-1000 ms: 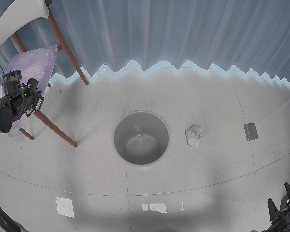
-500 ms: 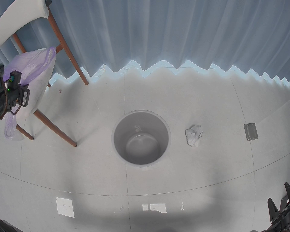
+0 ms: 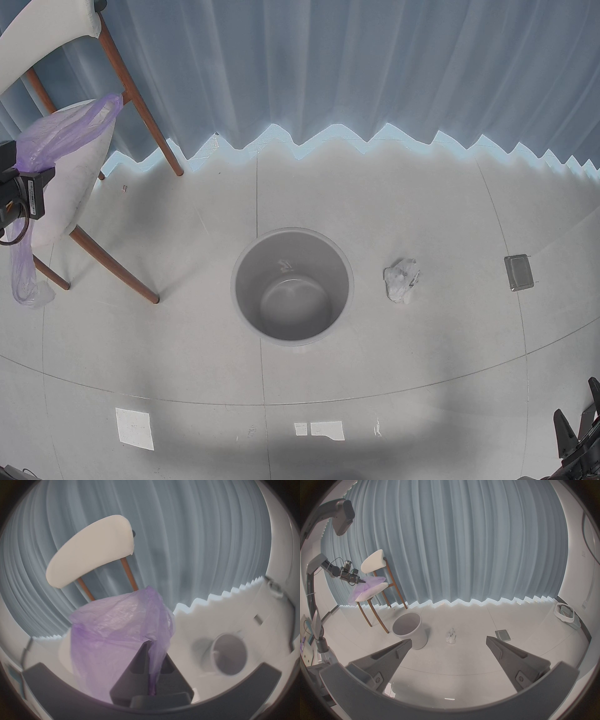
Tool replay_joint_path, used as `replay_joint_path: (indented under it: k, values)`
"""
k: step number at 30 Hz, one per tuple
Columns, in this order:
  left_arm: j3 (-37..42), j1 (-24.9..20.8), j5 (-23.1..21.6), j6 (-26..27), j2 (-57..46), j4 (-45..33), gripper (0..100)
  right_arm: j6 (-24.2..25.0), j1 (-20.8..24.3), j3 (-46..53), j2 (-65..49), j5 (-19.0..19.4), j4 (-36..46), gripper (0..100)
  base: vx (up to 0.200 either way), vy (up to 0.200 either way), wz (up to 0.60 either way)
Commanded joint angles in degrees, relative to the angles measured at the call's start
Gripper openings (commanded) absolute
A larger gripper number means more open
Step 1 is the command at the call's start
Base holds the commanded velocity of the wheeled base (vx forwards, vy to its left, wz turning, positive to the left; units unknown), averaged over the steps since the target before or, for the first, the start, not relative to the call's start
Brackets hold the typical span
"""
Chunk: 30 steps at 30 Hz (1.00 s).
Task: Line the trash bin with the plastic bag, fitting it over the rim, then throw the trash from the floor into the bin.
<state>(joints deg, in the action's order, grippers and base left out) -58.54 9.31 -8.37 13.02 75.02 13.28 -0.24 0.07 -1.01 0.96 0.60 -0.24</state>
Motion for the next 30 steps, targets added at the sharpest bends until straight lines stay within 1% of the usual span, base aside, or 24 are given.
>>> replay_joint_path:
  k: [1, 2, 4, 5, 6, 9, 11, 12, 13, 14, 15, 16, 17, 18, 21, 23, 25, 27, 30]
  values:
    - [0.18, -7.2, -4.46, -8.71, -3.48, 0.08, 0, -0.02, 0.01, 1.01, -0.96, 0.02, -0.02, 100, 0.0, 0.0, 0.0]
    - [0.0, -10.02, -4.54, -11.7, -3.92, 0.17, 0, -0.02, 0.01, 1.01, -0.96, 0.02, -0.02, 100, 0.0, 0.0, 0.0]
    - [-0.44, -14.24, -4.63, -14.87, -4.01, 0.26, 0, -0.02, 0.01, 1.01, -0.96, 0.02, -0.02, 100, 0.0, 0.0, 0.0]
    - [-0.44, -15.2, -4.63, -15.48, -4.01, 0.35, 0, -0.02, 0.01, 1.01, -0.96, 0.02, -0.02, 100, 0.0, 0.0, 0.0]
    - [-1.05, -18.19, -4.72, -17.24, -3.92, 0.52, 0, -0.02, 0.01, 1.01, -0.96, 0.02, -0.02, 100, 0.0, 0.0, 0.0]
    - [-2.81, -23.29, -5.25, -19.88, -3.48, 0.87, 0, -0.02, 0.01, 1.01, -0.96, 0.02, -0.02, 100, 0.0, 0.0, 0.0]
    - [-3.6, -27.95, -7.01, -22.6, -3.39, 1.49, 0, -0.02, 0.01, 1.01, -0.96, 0.02, -0.02, 100, 0.0, 0.0, 0.0]
    - [-3.6, -27.95, -7.01, -22.6, -3.39, 1.49, 0, -0.02, 0.01, 1.01, -0.96, 0.02, -0.02, 100, 0.0, 0.0, 0.0]
    - [-3.6, -31.46, -8.15, -23.92, -3.57, 1.49, 0, -0.02, 0.01, 1.01, -0.96, 0.02, -0.02, 100, 0.0, 0.0, 0.0]
    - [-3.6, -31.46, -8.15, -23.92, -3.57, 1.49, 0, -0.02, 0.01, 1.01, -0.96, 0.02, -0.02, 100, 0.0, 0.0, 0.0]
    - [-3.69, -35.24, -7.71, -24.09, -3.48, 1.4, 0, -0.02, 0.01, 1.01, -0.96, 0.02, -0.02, 100, 0.0, 0.0, 0.0]
    - [-3.86, -37.35, -7.27, -24.45, -3.39, 1.4, 0, -0.02, 0.01, 1.01, -0.96, 0.02, -0.02, 100, 0.0, 0.0, 0.0]
    - [-3.95, -37.97, -7.01, -24.53, -3.39, 1.4, 0, -0.02, 0.01, 1.01, -0.96, 0.02, -0.02, 100, 0.0, 0.0, 0.0]
    - [-4.3, -41.39, -7.27, -26.91, -3.39, 1.4, 0, -0.02, 0.01, 1.01, -0.96, 0.02, -0.02, 100, 0.0, 0.0, 0.0]
    - [-5.53, -46.4, -7.18, -34.03, -3.48, 1.58, 0, -0.02, 0.01, 1.01, -0.96, 0.02, -0.02, 100, 0.0, 0.0, 0.0]
    - [-6.59, -48.78, -6.57, -37.98, -3.65, 1.31, 0, -0.02, 0.01, 1.01, -0.96, 0.02, -0.02, 100, 0.0, 0.0, 0.0]
    - [-7.29, -50.09, -6.57, -40.97, -3.74, 1.14, 0, -0.02, 0.01, 1.01, -0.96, 0.02, -0.02, 100, 0.0, 0.0, 0.0]
    - [-7.99, -50.36, -6.92, -42.46, -3.65, 1.14, 0, -0.02, 0.01, 1.01, -0.96, 0.02, -0.02, 100, 0.0, 0.0, 0.0]
    - [-8.96, -49.57, -7.01, -42.81, -3.39, 0.96, 0, 0.07, 0.01, 1.01, -0.96, 0.02, -0.02, 100, 0.0, 0.0, 0.0]
